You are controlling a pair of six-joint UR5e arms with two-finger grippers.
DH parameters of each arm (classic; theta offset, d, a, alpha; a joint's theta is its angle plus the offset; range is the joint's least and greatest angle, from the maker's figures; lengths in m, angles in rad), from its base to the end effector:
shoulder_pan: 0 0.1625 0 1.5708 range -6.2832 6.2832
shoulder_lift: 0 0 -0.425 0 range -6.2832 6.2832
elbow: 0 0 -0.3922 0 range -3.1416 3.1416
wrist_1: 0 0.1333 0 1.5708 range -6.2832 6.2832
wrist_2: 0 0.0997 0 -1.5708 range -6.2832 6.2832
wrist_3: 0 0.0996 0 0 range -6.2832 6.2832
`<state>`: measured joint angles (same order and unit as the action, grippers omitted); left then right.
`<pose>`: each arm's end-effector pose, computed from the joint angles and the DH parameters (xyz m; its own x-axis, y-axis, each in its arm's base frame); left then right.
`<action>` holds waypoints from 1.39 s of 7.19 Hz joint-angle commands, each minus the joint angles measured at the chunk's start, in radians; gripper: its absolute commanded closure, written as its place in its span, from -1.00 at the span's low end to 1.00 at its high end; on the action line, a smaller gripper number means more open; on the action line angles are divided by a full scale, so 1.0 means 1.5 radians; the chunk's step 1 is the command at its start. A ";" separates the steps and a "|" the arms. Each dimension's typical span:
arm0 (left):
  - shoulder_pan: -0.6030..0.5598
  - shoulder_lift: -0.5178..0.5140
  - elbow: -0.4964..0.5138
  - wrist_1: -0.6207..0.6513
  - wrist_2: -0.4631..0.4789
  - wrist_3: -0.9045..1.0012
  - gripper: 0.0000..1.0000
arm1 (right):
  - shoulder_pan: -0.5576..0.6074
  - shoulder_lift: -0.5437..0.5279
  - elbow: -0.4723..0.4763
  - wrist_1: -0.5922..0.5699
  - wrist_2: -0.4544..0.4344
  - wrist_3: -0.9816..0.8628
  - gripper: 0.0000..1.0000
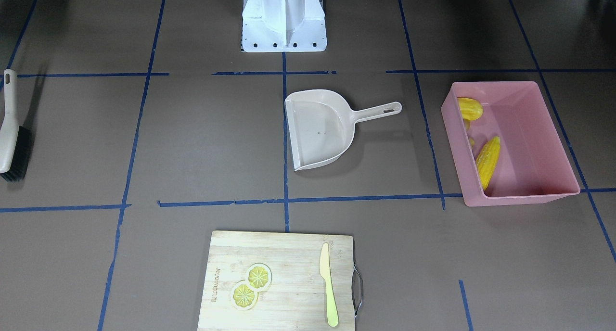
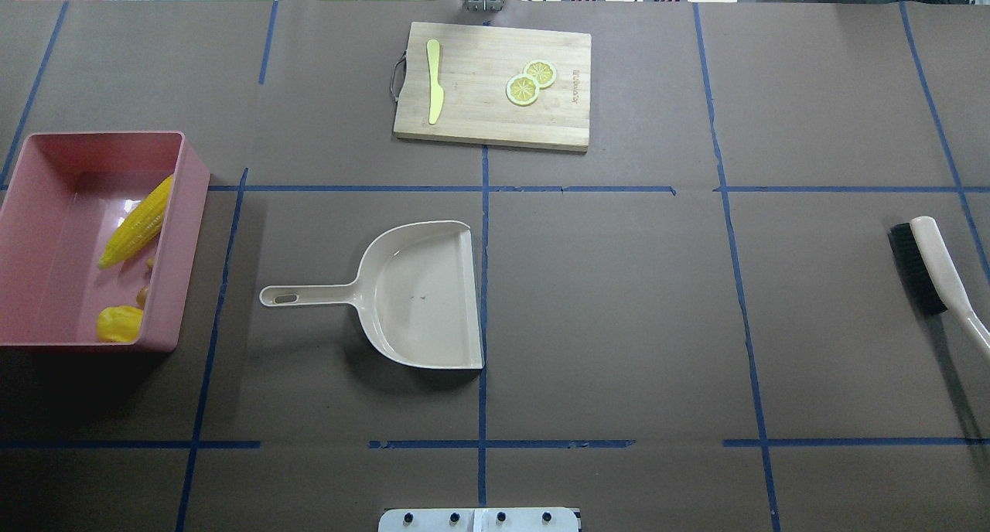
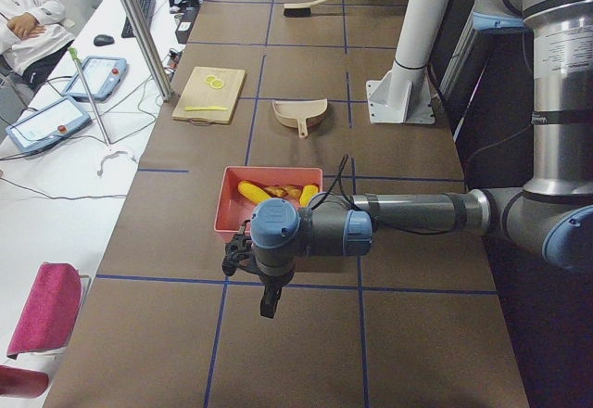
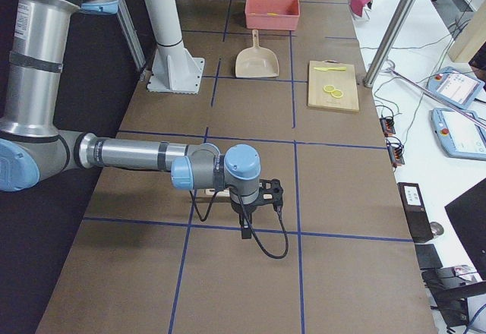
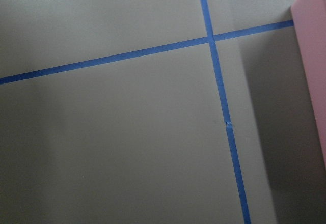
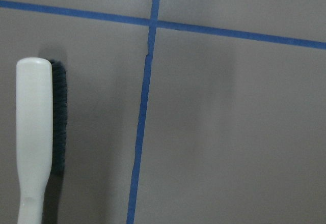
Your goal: Sweep and dump trash into bin
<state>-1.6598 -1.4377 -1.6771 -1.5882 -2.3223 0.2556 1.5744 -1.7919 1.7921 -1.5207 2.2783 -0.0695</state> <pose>-0.1037 -0.4271 0.6680 0.7260 0.1828 -0.6629 -0.0979 0.9817 0.1635 0.0700 -0.4021 0.6477 0.7585 -0.0992 0.6441 0.0492 0.9942 0.0952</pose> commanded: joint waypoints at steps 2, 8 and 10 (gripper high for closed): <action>0.001 0.000 -0.003 0.003 -0.001 -0.006 -1.00 | 0.024 0.021 0.057 -0.128 0.008 -0.011 -1.00; 0.002 0.000 0.006 0.031 0.000 -0.053 -1.00 | 0.002 0.025 0.048 -0.124 0.006 -0.010 -1.00; 0.004 -0.001 0.004 0.031 -0.001 -0.053 -1.00 | 0.000 0.024 0.048 -0.124 0.006 -0.010 -1.00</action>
<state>-1.6554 -1.4385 -1.6688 -1.5411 -2.3230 0.1766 1.5758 -1.7554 1.8638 -1.7073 2.2872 -0.0844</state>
